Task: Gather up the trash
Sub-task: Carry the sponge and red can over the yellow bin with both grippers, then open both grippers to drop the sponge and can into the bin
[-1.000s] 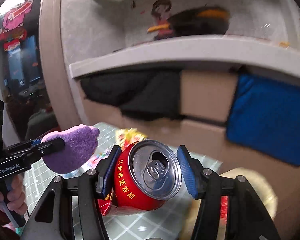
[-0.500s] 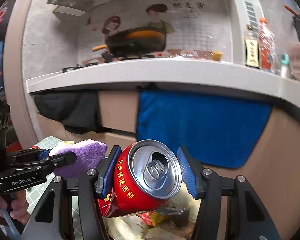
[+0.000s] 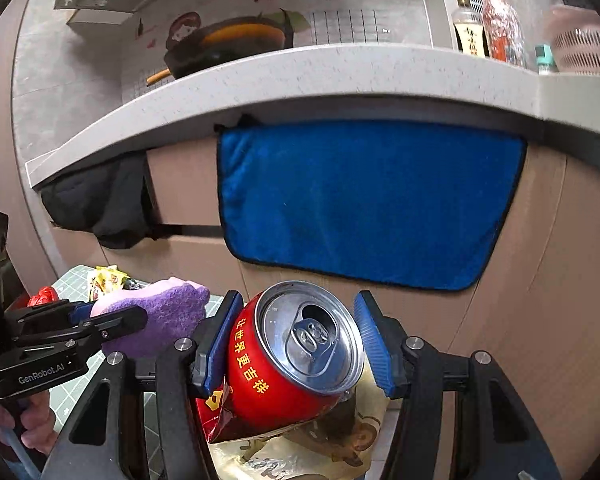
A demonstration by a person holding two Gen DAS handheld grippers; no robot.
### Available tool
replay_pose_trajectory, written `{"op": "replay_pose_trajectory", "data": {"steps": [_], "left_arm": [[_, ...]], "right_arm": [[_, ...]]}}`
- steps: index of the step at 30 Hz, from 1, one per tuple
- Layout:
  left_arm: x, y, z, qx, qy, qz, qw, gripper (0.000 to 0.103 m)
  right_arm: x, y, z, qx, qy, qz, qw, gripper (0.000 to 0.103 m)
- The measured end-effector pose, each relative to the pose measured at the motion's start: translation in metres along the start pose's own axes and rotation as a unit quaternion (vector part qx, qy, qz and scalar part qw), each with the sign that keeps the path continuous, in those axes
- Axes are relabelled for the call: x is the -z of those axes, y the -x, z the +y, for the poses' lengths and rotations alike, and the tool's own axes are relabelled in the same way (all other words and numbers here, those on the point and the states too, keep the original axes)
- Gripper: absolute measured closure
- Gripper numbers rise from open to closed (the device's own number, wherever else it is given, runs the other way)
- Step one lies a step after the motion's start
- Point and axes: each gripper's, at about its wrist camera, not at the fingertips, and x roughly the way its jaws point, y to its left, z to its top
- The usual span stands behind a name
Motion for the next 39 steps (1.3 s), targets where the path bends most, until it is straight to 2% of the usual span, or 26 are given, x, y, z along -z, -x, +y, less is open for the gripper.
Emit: {"op": "replay_pose_trajectory", "data": {"steps": [11,13,14,15,17,24,30,39], "left_arm": [[0.007,-0.031,0.003,0.028,0.014,0.028,0.9991,0.070],[0.007,-0.035,0.007,0.053,0.022,0.030,0.9979,0.060],[0.006,-0.036,0.008,0.060,0.024,0.029,0.9975,0.043],[0.005,-0.036,0.010,0.068,0.029,0.026,0.9970,0.032],[0.003,-0.034,0.013,0.076,0.035,0.021,0.9963,0.032],[-0.004,-0.004,0.034,0.016,0.023,-0.004,0.9996,0.032],[0.002,0.040,0.056,-0.010,0.026,-0.004,0.9996,0.032],[-0.011,0.140,0.072,-0.035,0.030,-0.079,0.9958,0.032]], "right_arm": [[0.013,-0.028,-0.010,0.001,-0.015,0.022,1.000,0.049],[0.015,-0.030,-0.013,-0.004,-0.023,0.024,0.999,0.048],[0.016,-0.032,-0.015,-0.010,-0.029,0.030,0.999,0.048],[0.017,-0.035,-0.015,-0.014,-0.032,0.036,0.999,0.048],[0.020,-0.041,-0.015,-0.013,-0.036,0.047,0.998,0.048],[0.025,-0.041,-0.011,-0.017,-0.051,0.035,0.998,0.046],[0.011,-0.027,0.009,-0.034,-0.043,0.023,0.998,0.046],[-0.026,0.026,0.079,-0.036,0.022,-0.039,0.998,0.048]]}}
